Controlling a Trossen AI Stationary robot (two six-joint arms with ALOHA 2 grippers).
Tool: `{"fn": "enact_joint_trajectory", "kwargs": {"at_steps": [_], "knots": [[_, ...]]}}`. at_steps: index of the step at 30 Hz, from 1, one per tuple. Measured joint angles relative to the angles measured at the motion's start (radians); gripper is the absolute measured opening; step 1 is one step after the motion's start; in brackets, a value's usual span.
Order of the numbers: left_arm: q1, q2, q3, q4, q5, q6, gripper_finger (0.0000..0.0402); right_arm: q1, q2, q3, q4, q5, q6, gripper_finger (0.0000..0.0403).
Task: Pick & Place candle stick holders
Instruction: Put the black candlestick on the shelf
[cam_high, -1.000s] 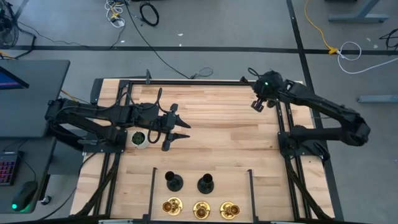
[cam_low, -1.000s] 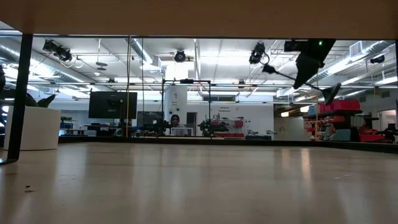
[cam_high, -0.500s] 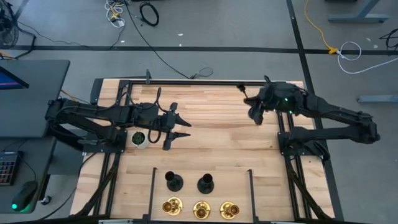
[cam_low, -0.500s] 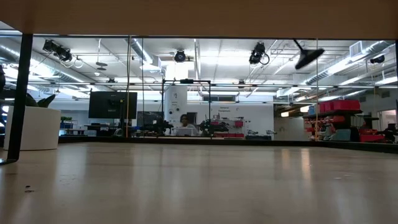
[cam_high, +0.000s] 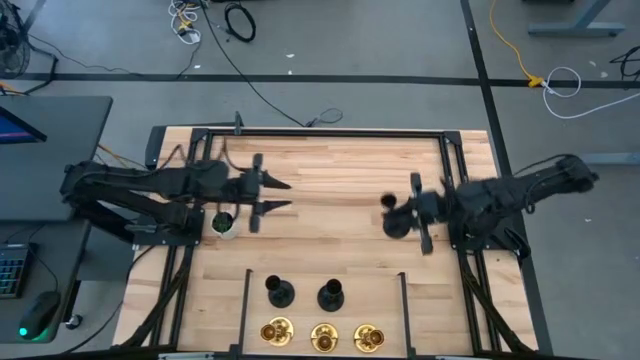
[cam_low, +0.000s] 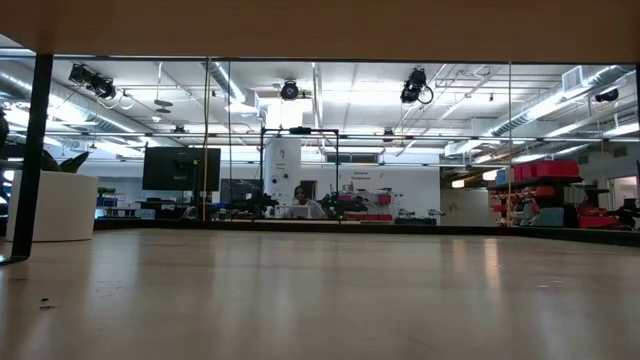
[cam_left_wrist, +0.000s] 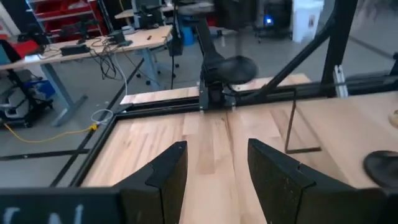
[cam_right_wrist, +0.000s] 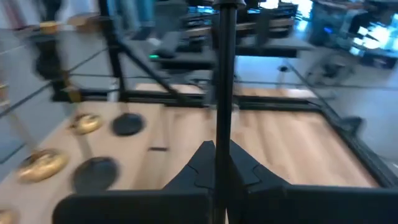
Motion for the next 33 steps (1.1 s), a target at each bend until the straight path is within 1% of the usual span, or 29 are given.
{"fn": "enact_joint_trajectory", "kwargs": {"at_steps": [3,6,8,12,16,18,20,22,26,28,33], "knots": [[-0.003,-0.111,-0.092,0.018,0.001,-0.036,0.0170,0.120,0.021,-0.034,0.081,0.068,-0.019,0.0004],[-0.024,-0.223,-0.217,0.123,-0.006,-0.061,0.0170,0.221,0.046,-0.059,0.178,0.186,-0.044,0.0004],[-0.045,-0.287,-0.295,0.188,-0.007,-0.061,0.0170,0.269,0.074,-0.088,0.269,0.249,-0.065,0.0004],[-0.086,-0.383,-0.415,0.282,-0.034,-0.067,0.0170,0.328,0.151,-0.123,0.432,0.276,-0.076,0.0004],[-0.118,-0.441,-0.498,0.279,-0.119,-0.084,0.0170,0.378,0.247,-0.131,0.546,0.336,-0.076,0.0004],[-0.130,-0.462,-0.529,0.279,-0.156,-0.110,0.0170,0.401,0.292,-0.131,0.606,0.341,-0.087,0.0004],[-0.143,-0.475,-0.549,0.283,-0.166,-0.120,0.0170,0.426,0.334,-0.131,0.651,0.367,-0.093,0.0004],[-0.163,-0.484,-0.567,0.290,-0.164,-0.115,0.0170,0.443,0.366,-0.131,0.681,0.394,-0.110,0.0004],[-0.193,-0.516,-0.591,0.312,-0.164,-0.109,0.0170,0.474,0.398,-0.131,0.746,0.404,-0.099,0.0004],[-0.207,-0.533,-0.603,0.303,-0.167,-0.092,0.0170,0.497,0.418,-0.131,0.759,0.406,-0.098,0.0004],[-0.233,-0.569,-0.610,0.291,-0.167,-0.067,0.0170,0.551,0.491,-0.131,0.828,0.457,-0.090,0.0004]]}}
